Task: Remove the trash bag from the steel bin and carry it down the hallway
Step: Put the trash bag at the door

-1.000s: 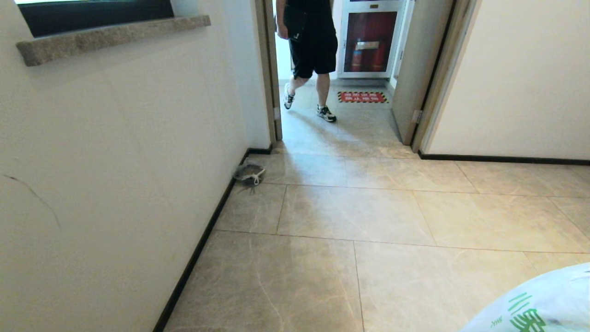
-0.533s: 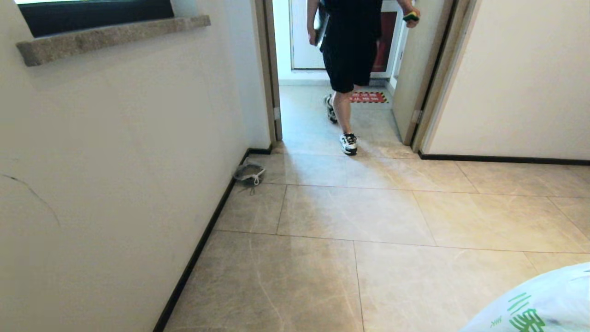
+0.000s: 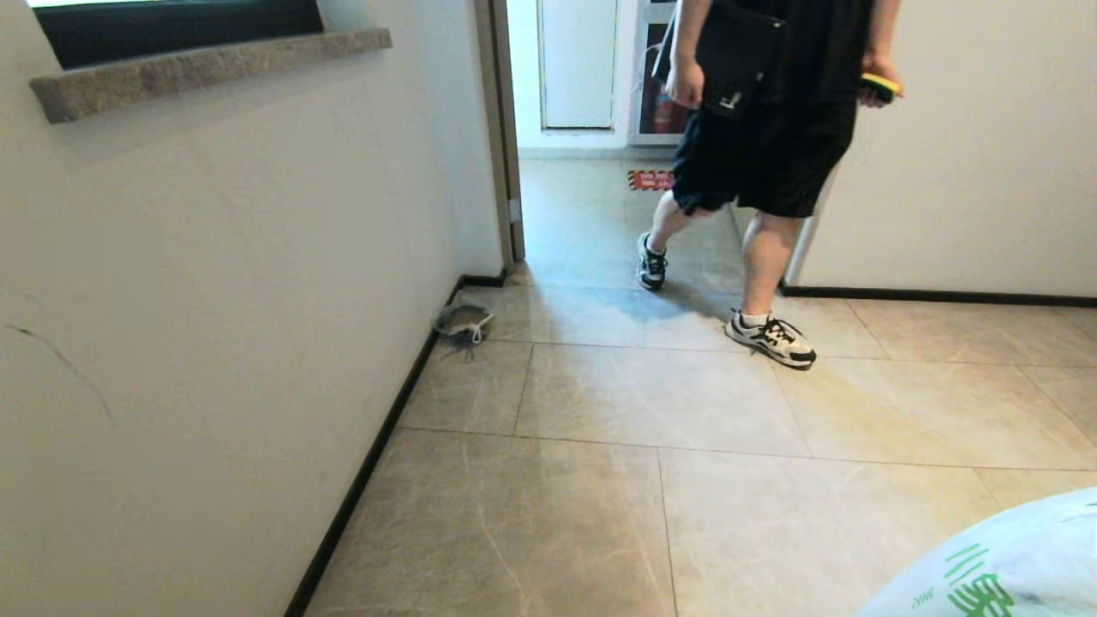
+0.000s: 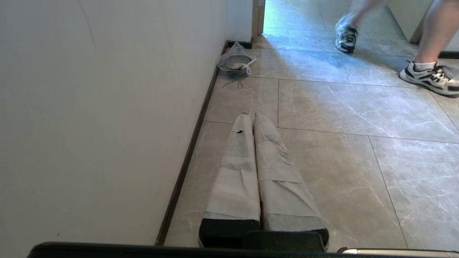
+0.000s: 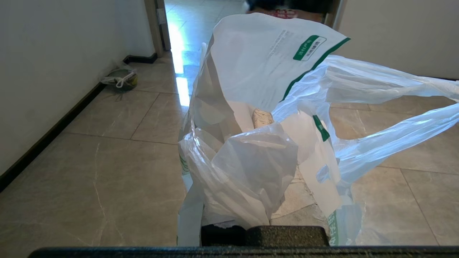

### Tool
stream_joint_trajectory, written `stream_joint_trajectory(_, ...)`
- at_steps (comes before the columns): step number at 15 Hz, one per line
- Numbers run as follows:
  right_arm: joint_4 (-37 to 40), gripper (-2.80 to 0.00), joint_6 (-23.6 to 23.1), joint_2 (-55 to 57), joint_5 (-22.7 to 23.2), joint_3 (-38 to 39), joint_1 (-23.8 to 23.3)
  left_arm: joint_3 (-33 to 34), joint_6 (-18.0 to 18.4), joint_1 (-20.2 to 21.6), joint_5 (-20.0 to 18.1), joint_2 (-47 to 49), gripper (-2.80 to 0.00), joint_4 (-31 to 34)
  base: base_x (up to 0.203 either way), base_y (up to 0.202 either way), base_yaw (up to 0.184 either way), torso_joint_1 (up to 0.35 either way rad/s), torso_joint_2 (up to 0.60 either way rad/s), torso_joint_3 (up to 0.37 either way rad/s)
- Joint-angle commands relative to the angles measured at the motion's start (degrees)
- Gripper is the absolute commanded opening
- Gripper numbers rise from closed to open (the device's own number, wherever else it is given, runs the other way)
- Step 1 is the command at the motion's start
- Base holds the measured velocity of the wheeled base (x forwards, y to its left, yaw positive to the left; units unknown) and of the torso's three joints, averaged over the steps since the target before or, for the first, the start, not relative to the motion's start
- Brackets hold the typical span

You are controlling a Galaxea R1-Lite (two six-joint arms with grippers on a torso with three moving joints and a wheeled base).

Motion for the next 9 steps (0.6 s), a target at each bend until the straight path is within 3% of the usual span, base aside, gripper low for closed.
stream_joint_trajectory(1,-0.12,-2.8,-0.01,0.05,-0.01,2.29,0.04,0.09,0.05,0.0,0.0,0.0,-2.8,0.11,0.0,0.0,0.0,0.0,0.0,0.0)
stream_joint_trajectory(5,-0.06,-2.8,-0.01,0.05,-0.01,2.29,0.1,0.09,-0.61,0.0,0.18,0.0,-2.8,0.11,0.021,0.0,0.0,0.001,0.0,0.001)
stream_joint_trajectory(9,-0.03,-2.8,0.08,0.05,-0.01,2.29,0.11,0.09,-0.61,0.0,0.2,0.0,-2.8,0.11,0.181,0.0,-0.001,0.002,0.0,0.002)
